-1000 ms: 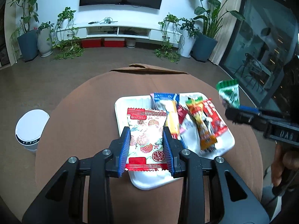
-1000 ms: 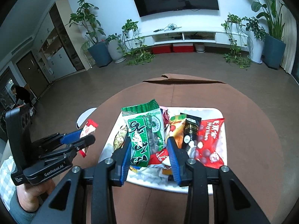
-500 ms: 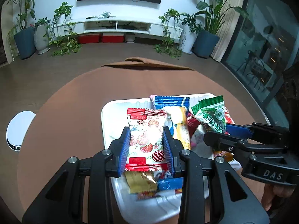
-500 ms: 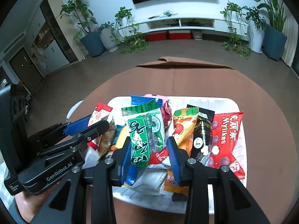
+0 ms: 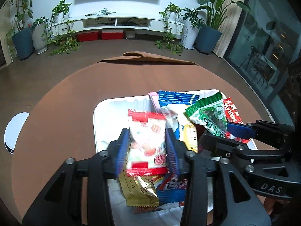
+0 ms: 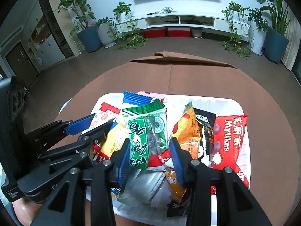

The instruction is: Organize snacks

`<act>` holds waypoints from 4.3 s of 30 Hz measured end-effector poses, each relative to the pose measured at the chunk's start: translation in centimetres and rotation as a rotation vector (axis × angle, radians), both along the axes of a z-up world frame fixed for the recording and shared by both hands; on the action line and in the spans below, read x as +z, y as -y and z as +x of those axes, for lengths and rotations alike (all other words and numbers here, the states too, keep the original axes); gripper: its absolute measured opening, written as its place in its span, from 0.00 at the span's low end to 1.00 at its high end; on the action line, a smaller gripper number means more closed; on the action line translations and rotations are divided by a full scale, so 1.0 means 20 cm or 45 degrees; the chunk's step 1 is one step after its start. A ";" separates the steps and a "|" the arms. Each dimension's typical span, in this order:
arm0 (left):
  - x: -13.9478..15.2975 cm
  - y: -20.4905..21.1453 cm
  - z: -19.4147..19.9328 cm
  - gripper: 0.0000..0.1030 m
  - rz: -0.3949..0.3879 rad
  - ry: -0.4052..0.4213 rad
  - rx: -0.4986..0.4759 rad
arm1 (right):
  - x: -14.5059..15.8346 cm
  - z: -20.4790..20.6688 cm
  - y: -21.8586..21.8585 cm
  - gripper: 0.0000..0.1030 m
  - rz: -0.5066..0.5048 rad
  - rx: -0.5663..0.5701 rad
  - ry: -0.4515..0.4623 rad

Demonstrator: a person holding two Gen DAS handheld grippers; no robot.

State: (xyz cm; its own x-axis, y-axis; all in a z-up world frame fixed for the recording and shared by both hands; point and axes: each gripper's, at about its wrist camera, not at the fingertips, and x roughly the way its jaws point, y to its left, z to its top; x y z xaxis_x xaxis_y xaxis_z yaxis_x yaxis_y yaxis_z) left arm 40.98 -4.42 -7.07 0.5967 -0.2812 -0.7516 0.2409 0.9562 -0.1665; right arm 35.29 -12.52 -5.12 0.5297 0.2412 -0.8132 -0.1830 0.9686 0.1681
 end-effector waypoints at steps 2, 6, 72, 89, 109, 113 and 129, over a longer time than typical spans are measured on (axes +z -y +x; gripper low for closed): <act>0.00 -0.01 0.01 0.52 -0.002 0.002 0.012 | 0.00 -0.01 0.00 0.47 -0.018 -0.002 0.004; 0.00 -0.02 0.03 0.56 0.000 0.008 0.019 | 0.01 -0.02 0.00 0.50 -0.027 -0.011 0.007; 0.22 0.07 -1.64 1.00 0.196 0.128 0.361 | 0.29 -1.60 0.26 1.00 -0.197 -0.354 0.586; 0.20 0.08 -1.62 1.00 0.198 0.108 0.343 | 0.26 -1.59 0.26 1.00 -0.188 -0.347 0.534; 0.19 0.09 -1.62 1.00 0.195 0.103 0.342 | 0.26 -1.58 0.27 1.00 -0.188 -0.348 0.513; 0.18 0.09 -1.61 1.00 0.197 0.103 0.342 | 0.26 -1.58 0.27 1.00 -0.188 -0.348 0.512; 0.17 0.08 -1.61 1.00 0.197 0.096 0.338 | 0.26 -1.59 0.26 1.00 -0.189 -0.344 0.508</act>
